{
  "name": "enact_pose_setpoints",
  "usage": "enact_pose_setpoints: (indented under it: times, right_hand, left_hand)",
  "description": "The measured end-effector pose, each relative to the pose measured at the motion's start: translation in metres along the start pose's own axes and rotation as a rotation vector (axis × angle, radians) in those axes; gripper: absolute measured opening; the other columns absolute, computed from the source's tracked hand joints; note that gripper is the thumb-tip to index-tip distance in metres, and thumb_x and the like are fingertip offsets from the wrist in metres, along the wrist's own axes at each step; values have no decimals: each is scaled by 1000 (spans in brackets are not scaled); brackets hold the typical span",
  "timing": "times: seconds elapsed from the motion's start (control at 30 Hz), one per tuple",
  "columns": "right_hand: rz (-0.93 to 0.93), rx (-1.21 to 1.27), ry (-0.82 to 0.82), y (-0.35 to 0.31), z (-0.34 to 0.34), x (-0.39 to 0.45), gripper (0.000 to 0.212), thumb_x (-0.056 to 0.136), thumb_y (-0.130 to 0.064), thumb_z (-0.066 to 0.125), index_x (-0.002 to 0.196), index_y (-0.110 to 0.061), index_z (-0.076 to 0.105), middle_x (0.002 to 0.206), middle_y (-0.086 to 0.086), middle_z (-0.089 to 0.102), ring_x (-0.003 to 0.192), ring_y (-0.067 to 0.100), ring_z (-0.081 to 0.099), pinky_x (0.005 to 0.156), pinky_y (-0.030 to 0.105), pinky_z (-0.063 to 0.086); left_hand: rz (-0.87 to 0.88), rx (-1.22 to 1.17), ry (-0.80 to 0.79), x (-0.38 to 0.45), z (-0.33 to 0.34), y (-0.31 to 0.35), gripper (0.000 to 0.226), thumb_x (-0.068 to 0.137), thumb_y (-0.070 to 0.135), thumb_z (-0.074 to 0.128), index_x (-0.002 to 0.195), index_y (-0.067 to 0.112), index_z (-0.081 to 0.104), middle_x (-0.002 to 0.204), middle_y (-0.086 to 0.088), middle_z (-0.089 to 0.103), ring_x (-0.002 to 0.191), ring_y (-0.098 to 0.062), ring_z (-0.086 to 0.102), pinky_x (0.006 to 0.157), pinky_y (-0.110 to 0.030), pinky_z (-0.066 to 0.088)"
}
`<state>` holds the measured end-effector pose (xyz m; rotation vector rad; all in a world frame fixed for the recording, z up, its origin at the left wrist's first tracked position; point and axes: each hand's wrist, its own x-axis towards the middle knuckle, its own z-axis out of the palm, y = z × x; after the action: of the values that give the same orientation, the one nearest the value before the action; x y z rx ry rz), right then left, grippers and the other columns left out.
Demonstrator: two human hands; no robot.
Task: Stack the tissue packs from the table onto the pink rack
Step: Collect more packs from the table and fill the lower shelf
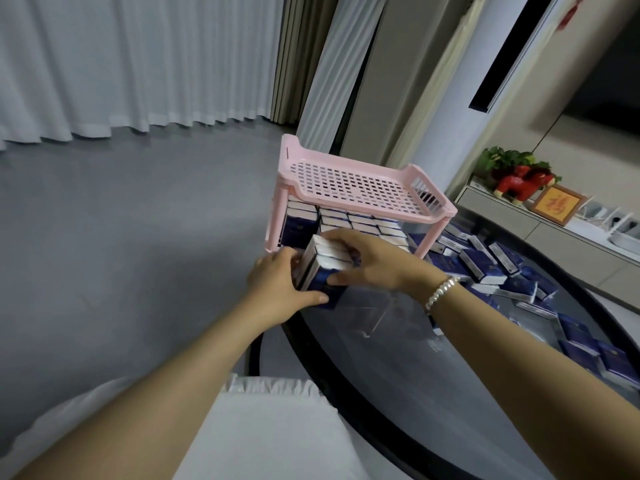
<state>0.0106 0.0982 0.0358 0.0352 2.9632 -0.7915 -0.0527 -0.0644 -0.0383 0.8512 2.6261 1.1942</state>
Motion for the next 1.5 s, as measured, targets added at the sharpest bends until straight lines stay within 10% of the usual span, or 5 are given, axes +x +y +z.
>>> enact_pose_setpoints:
  times: [0.27, 0.47, 0.67, 1.5]
  right_hand:
    - [-22, 40, 147, -8, 8, 27, 70, 81, -25, 72, 141, -22, 35, 139, -7, 44, 123, 1, 39, 100, 15, 33]
    - [-12, -51, 137, -8, 5, 50, 73, 84, -24, 68, 146, -13, 31, 149, 0, 36, 136, 13, 34, 94, 4, 19]
    - [-41, -84, 203, -5, 12, 64, 70, 86, -18, 65, 145, -14, 29, 152, 2, 31, 139, 18, 28, 99, 9, 16]
    - [-92, -525, 247, 20, 34, 78, 53, 95, -46, 40, 146, -39, 23, 149, -1, 34, 138, 23, 26, 111, 39, 20]
  left_hand:
    - [-202, -207, 152, 15, -12, -14, 119, 65, 39, 84, 151, 15, 5, 156, -6, 8, 144, -22, 12, 113, -33, 20]
    - [-137, -310, 161, 32, -3, -19, 68, 71, 31, 80, 128, 13, 48, 129, -4, 50, 111, -21, 54, 86, -27, 42]
    - [-155, -240, 263, 36, 2, -17, 42, 78, 23, 75, 109, 7, 51, 112, -10, 55, 84, -21, 53, 71, -29, 39]
    - [-165, -248, 322, 36, 7, -9, 43, 81, 20, 73, 113, 5, 50, 110, -5, 47, 85, -19, 49, 70, -26, 37]
